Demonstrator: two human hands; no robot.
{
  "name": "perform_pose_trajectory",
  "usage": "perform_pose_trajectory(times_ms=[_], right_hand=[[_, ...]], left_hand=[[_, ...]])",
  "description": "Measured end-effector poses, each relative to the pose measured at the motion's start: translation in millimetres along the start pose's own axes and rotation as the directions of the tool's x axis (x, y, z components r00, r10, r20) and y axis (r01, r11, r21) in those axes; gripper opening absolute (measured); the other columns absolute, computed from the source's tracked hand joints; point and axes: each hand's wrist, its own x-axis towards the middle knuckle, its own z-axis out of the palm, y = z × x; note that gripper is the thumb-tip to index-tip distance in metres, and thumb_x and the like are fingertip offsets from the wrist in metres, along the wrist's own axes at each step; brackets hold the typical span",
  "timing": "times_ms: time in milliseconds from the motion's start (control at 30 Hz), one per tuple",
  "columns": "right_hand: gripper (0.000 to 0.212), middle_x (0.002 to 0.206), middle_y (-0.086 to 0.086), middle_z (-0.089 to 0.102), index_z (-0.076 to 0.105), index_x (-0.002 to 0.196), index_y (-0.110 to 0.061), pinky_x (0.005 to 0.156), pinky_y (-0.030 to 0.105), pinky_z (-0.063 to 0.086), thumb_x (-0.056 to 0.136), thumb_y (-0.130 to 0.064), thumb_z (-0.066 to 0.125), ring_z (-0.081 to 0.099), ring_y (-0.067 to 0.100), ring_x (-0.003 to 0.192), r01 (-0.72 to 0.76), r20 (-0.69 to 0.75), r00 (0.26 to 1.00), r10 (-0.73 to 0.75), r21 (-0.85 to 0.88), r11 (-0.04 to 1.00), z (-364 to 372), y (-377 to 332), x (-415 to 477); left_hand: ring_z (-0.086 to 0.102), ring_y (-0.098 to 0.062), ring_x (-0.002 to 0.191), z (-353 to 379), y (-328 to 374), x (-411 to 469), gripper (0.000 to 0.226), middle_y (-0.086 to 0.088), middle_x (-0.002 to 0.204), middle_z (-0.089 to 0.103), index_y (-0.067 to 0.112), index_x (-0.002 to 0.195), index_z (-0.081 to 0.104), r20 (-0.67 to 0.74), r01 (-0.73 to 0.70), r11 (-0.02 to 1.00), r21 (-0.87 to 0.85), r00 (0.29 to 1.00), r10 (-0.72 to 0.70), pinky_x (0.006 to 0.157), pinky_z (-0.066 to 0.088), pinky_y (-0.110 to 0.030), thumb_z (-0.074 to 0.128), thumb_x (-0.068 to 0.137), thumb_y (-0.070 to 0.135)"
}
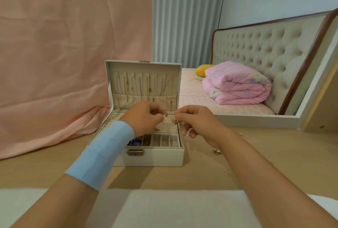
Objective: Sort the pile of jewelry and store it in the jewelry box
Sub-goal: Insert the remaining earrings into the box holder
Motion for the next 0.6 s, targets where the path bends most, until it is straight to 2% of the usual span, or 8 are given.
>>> perform_pose_trajectory(times_ms=[67,233,367,467,600], right_hand=[[0.006,0.083,0.004,0.075,0.073,0.098,-0.010,0.042,0.023,0.037,0.093,-0.012,0.070,0.056,0.015,0.050,0.005,0.013,1.000,-0.006,0.050,0.999,8.5,-1.5,-0.3],[0.020,0.075,0.002,0.071,0.075,0.105,-0.012,0.041,0.022,0.037,0.086,-0.006,0.077,0.055,0.012,0.051,0.024,0.022,0.999,-0.025,0.063,0.998,24.1,-3.6,-0.2],[0.013,0.090,0.005,0.077,0.077,0.104,-0.013,0.041,0.022,0.037,0.092,-0.015,0.073,0.055,0.013,0.052,0.030,-0.023,0.999,-0.029,0.050,0.998,31.9,-10.9,9.1],[0.016,0.097,0.008,0.078,0.078,0.104,-0.010,0.041,0.021,0.037,0.089,-0.015,0.076,0.056,0.014,0.053,0.033,-0.019,0.999,-0.032,0.053,0.998,40.5,-20.3,21.0],[0.018,0.083,0.004,0.076,0.077,0.100,-0.008,0.043,0.022,0.038,0.083,-0.013,0.082,0.053,0.013,0.050,0.028,0.026,0.999,-0.030,0.072,0.997,54.9,-33.6,37.8]], left_hand=[[0.060,-0.001,0.084,-9.4,-8.3,-2.7,0.021,0.015,0.098,0.067,0.035,0.101,0.072,-0.003,0.000,0.999,-0.051,1.000,-0.001,0.071,0.044,-0.018,0.059,0.093,0.021],[0.062,-0.011,0.076,-29.5,-19.8,-1.5,0.013,0.003,0.091,0.070,0.028,0.099,0.071,-0.045,0.042,0.979,-0.198,0.998,-0.052,0.063,0.046,-0.020,0.060,0.094,0.022],[0.063,-0.010,0.072,-40.6,-29.3,1.4,0.008,-0.003,0.093,0.070,0.020,0.098,0.069,-0.085,0.020,0.965,-0.260,0.995,-0.044,0.060,0.049,-0.017,0.064,0.093,0.025],[0.069,-0.014,0.078,-48.3,-37.6,3.5,0.006,-0.003,0.092,0.070,0.019,0.096,0.069,-0.121,0.012,0.946,-0.323,0.991,-0.054,0.063,0.055,-0.022,0.067,0.092,0.022],[0.073,-0.014,0.077,-52.5,-46.5,5.9,0.007,-0.004,0.091,0.073,0.014,0.096,0.069,-0.144,0.010,0.920,-0.393,0.987,-0.073,0.060,0.056,-0.022,0.070,0.090,0.018]])
